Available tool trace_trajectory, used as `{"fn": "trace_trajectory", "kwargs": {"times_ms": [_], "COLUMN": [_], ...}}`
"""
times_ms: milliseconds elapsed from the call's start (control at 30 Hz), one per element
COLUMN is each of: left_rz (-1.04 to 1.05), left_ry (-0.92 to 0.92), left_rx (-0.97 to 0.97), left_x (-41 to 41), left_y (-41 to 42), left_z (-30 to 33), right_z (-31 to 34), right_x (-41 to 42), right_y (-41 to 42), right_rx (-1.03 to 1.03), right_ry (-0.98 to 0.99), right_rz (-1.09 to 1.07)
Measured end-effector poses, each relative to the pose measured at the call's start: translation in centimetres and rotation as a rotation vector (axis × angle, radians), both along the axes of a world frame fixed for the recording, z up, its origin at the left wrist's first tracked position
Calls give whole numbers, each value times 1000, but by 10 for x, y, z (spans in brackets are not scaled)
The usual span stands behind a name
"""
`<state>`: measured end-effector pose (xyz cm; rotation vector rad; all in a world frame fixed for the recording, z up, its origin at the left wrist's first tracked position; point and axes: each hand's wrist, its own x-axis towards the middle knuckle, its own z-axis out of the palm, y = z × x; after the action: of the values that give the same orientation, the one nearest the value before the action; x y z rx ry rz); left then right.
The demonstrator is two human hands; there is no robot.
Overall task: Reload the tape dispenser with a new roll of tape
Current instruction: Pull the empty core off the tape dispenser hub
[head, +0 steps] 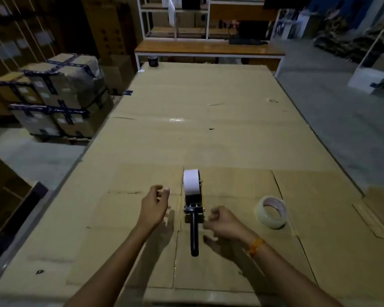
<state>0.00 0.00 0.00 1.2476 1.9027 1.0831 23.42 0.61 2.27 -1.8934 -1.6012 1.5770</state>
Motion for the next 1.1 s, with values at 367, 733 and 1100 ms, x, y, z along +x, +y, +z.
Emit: {"fn": "trace_trajectory", "kwargs": {"times_ms": [367, 733, 1100], "left_rz": [5, -15, -107], "left_ry": [-168, -315, -234], "left_rx": [-160, -160, -202], "left_x": [38, 52, 58], "left_y": [-36, -36, -29], "left_z": [-44, -47, -50], "right_z": [-42, -48, -33], "right_x": [-73, -1, 36], "right_y": [-25, 1, 25], "right_rx": [154, -422, -160], "right_ry": [110, 672, -41], "right_rz": [-23, -102, 10]}}
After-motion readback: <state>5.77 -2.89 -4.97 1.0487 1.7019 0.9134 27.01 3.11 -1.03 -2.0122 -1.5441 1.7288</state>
